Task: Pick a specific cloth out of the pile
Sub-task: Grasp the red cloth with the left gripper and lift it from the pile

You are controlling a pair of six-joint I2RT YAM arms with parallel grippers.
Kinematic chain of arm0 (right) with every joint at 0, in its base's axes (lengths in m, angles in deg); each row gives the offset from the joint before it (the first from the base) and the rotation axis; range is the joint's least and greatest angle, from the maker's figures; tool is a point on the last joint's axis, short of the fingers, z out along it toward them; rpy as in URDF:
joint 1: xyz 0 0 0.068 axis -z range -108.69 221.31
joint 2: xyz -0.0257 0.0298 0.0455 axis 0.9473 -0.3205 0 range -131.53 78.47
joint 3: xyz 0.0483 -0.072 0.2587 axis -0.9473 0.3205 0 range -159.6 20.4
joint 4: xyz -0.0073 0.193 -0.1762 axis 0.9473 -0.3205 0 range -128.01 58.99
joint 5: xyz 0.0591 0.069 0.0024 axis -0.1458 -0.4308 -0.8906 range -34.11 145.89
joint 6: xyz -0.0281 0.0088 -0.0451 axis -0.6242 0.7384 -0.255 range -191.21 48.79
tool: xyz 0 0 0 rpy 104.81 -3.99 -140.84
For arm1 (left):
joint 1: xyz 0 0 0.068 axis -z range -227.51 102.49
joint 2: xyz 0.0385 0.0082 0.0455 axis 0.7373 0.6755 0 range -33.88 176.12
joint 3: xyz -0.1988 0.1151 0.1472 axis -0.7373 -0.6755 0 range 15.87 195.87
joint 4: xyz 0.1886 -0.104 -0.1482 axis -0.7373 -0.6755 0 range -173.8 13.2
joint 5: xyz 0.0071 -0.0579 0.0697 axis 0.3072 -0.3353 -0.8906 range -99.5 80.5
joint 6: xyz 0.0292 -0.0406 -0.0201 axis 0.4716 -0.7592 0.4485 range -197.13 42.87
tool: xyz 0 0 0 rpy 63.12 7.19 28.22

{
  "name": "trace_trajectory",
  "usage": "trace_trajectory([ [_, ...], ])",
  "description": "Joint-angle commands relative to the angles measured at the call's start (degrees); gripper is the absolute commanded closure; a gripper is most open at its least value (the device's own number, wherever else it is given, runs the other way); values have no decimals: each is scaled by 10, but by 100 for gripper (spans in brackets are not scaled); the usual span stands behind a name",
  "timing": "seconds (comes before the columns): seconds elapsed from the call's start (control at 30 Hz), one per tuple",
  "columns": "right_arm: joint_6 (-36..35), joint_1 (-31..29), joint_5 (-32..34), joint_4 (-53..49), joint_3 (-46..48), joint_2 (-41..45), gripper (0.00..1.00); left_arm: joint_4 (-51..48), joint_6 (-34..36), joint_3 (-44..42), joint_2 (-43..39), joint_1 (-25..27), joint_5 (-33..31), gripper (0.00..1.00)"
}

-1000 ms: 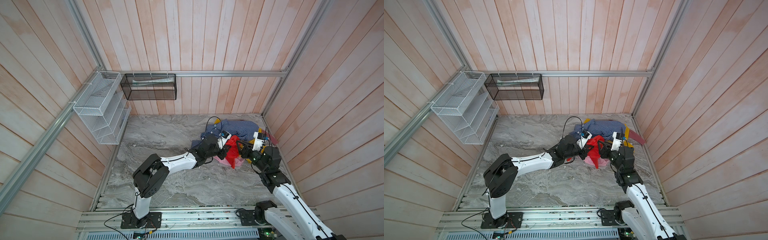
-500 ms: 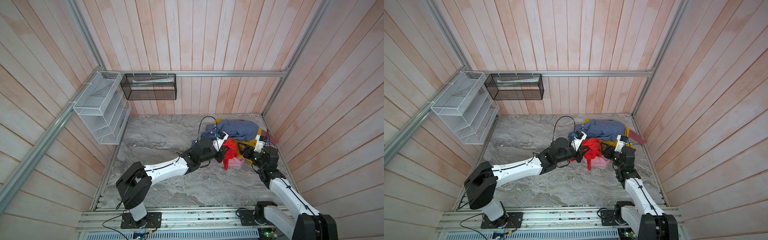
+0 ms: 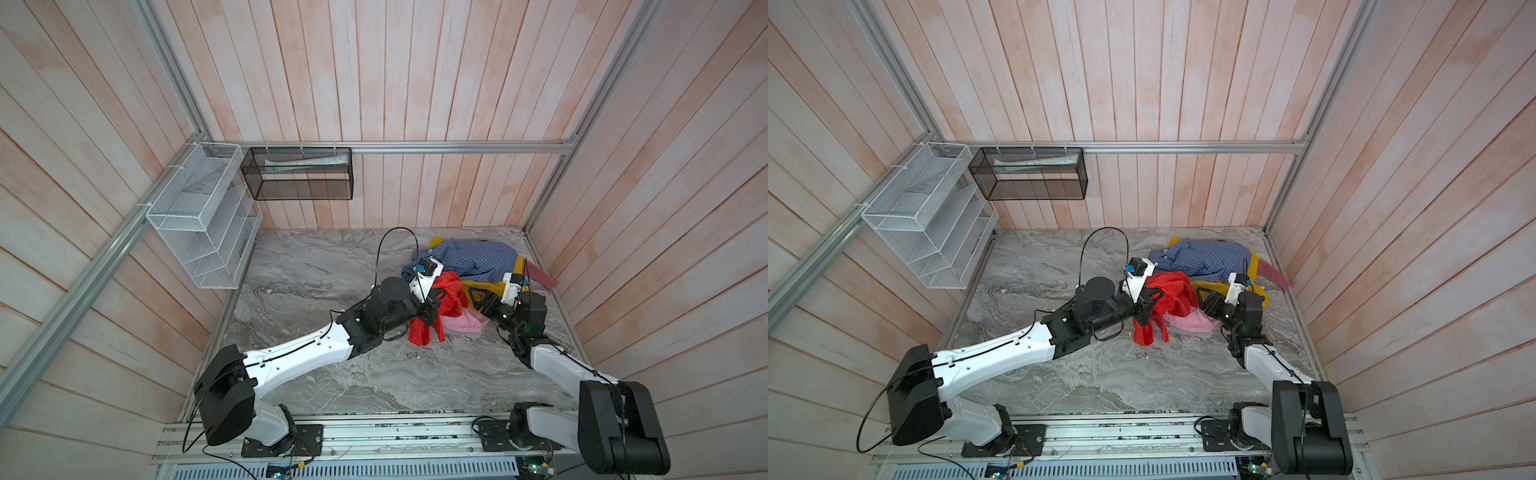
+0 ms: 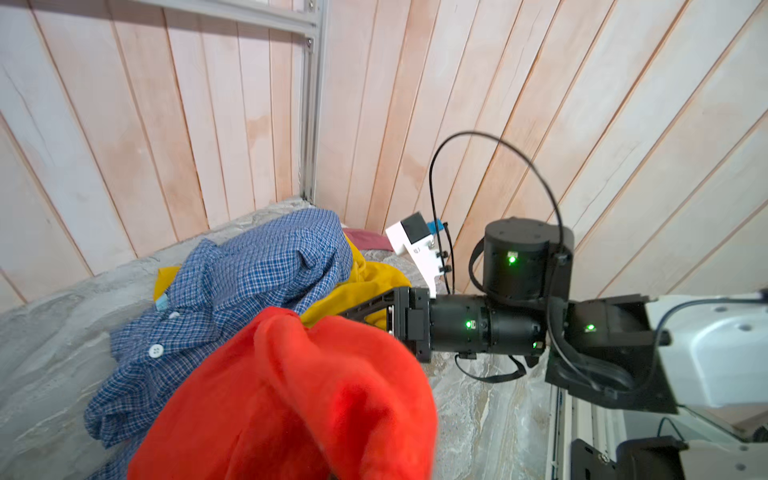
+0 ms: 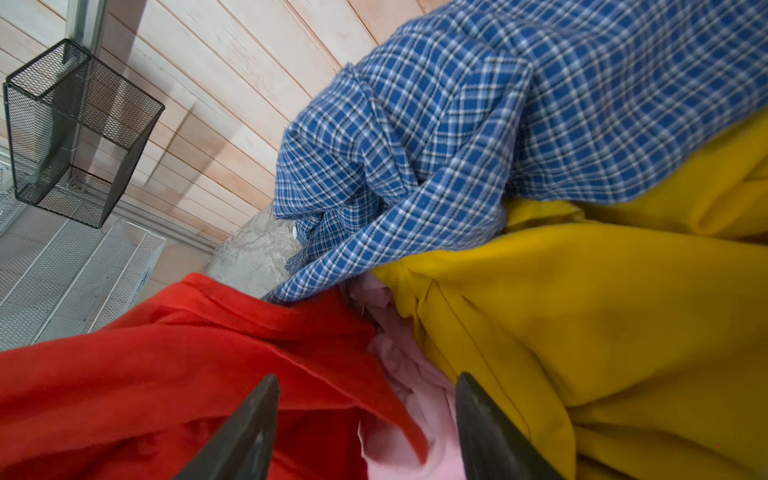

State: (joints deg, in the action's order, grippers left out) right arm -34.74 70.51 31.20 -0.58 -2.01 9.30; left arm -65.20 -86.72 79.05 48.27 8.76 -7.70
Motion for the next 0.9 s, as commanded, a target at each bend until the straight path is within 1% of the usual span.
trace_trajectory([
  [0.0,-23,3,1,8,6,12,32,9,26,-5,-50,3,-35,100],
  [0.2,-50,4,29,-12,9,39,29,-3,81,9,-106,3,-70,100],
  [0.37,-53,4,37,-18,17,53,28,-8,129,26,-139,3,-111,100],
  [0.53,-52,4,36,-20,27,64,27,-21,179,57,-157,3,-146,100],
  [0.7,-53,4,38,-21,32,72,27,-13,210,78,-177,3,-157,100],
  [0.87,-53,4,39,-21,30,72,27,2,240,88,-192,3,-181,100],
])
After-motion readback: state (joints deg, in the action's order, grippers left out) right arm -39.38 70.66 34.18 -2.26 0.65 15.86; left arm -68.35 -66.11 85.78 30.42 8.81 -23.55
